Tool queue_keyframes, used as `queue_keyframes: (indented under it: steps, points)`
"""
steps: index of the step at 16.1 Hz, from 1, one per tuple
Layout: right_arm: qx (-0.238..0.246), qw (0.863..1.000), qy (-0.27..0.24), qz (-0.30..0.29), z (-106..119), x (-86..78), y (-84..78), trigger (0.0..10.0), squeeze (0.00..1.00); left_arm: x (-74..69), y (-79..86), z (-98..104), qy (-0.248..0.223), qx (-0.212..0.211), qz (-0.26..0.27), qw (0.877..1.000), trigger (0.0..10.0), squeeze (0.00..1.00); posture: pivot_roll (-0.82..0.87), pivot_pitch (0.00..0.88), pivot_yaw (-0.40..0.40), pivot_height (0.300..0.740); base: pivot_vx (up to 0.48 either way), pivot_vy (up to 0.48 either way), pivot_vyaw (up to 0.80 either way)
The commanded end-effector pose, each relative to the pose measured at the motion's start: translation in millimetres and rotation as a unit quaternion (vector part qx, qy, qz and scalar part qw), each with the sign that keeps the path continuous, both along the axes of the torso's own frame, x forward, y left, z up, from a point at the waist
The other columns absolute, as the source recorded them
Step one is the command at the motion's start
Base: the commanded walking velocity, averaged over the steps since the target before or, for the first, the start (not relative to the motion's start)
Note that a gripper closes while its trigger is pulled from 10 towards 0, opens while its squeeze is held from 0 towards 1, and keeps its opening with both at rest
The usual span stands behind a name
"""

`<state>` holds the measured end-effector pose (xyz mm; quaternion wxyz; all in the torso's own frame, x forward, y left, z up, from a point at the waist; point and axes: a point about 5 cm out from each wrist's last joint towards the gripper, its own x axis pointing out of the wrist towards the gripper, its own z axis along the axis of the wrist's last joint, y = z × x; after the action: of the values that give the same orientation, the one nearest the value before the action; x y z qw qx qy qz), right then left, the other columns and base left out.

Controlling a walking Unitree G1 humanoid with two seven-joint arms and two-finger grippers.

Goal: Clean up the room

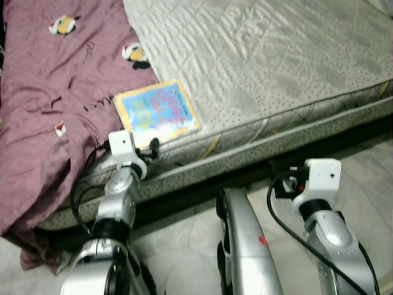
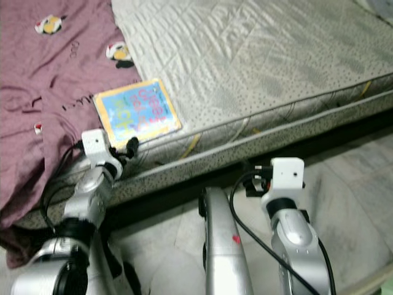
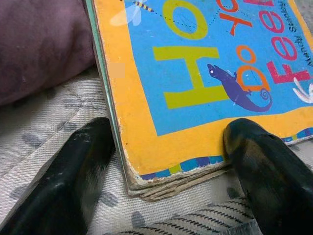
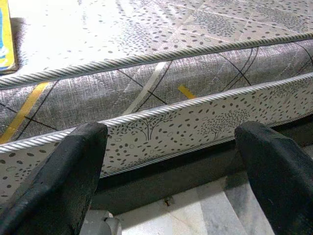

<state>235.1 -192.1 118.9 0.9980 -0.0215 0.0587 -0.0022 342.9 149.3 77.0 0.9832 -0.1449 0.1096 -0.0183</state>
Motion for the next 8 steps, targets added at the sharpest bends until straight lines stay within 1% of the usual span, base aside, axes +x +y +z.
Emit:
queue_keyframes:
  steps: [1,2,4,7,8]
  points:
    - [-0.003,1.0,-0.002,-0.004,0.3,0.6,-0.7,10.0,0.0,-2.3,-0.6,-11.0,0.024,-0.036,-0.008,0.999,10.0,0.0,-0.27,0.14,0.019,0.468,0.0,0.0,0.0]
    - [-0.004,1.0,-0.003,-0.005,0.5,0.5,-0.8,10.0,0.0,-0.5,-2.5,-9.9,0.022,-0.063,-0.014,0.998,10.0,0.0,-0.27,0.14,0.019,0.468,0.0,0.0,0.0]
    - [-0.005,1.0,-0.004,-0.007,1.5,0.9,-1.0,10.0,0.0,5.4,-1.3,-6.5,0.019,-0.09,-0.003,0.996,10.0,0.0,-0.28,0.141,0.017,0.468,0.0,0.0,0.0]
    - [-0.007,1.0,-0.005,-0.008,1.7,1.3,-1.6,10.0,0.0,11.3,-2.5,0.3,0.005,-0.093,-0.008,0.996,10.0,0.0,-0.28,0.142,0.017,0.468,0.0,0.0,0.0]
    - [-0.008,1.0,-0.005,-0.007,1.6,1.7,-1.6,10.0,0.0,13.2,-2.8,2.6,-0.002,-0.096,-0.012,0.995,4.0,0.0,-0.28,0.138,0.016,0.468,0.0,0.0,0.0]
